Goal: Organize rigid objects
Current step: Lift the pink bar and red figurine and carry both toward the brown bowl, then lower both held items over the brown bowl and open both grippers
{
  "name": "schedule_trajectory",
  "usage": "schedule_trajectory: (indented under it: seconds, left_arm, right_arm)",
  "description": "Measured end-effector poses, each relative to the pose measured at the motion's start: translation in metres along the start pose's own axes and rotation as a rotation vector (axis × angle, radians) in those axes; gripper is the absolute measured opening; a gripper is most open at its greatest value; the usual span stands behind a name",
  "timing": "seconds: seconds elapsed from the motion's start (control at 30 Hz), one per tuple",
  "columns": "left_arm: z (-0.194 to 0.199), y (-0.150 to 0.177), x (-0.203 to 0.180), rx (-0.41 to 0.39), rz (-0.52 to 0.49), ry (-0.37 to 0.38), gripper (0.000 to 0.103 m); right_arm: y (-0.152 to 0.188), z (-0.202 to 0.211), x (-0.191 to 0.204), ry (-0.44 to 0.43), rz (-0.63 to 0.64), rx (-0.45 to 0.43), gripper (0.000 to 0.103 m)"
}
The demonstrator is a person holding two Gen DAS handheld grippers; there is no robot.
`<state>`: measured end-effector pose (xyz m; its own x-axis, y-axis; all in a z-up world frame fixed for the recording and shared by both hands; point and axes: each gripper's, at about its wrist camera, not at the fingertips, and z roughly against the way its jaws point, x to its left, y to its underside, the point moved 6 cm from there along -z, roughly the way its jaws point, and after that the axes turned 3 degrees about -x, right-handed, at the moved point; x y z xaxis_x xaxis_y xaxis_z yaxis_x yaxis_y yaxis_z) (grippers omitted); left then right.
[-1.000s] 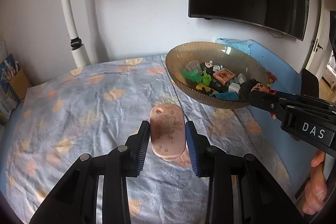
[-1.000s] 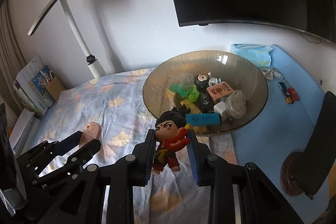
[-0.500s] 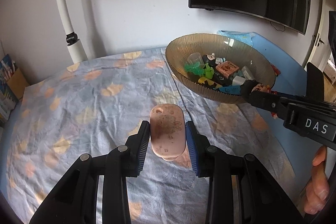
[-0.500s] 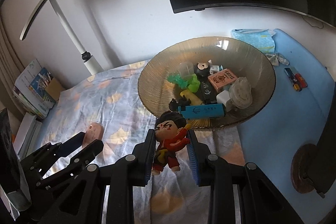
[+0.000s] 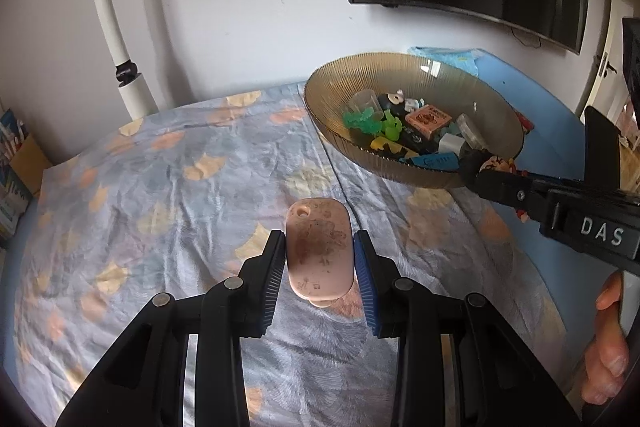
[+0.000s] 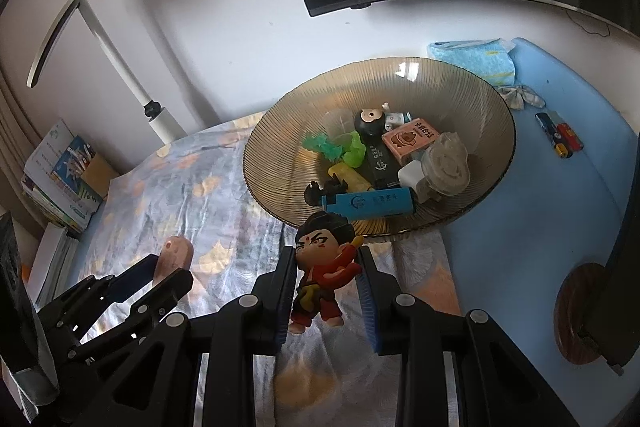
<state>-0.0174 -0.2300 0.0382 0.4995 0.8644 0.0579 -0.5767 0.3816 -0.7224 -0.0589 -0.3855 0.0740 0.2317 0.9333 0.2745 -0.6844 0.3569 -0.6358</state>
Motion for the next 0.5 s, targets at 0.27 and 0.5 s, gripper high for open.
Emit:
schedule_trajectory:
  seconds: [0.27, 0.5]
  left_arm:
    - [-0.001, -0.019, 0.004, -0.007, 0.014, 0.046, 0.032]
    - [-0.017, -0.085, -0.009, -0.028, 0.093, 0.311, 0.032]
  right_arm:
    - [-0.005, 0.007, -0.004, 0.002, -0.022, -0.028, 0.029]
    - [-0.045, 0.038, -0.015, 0.104, -0.041, -0.188, 0.029]
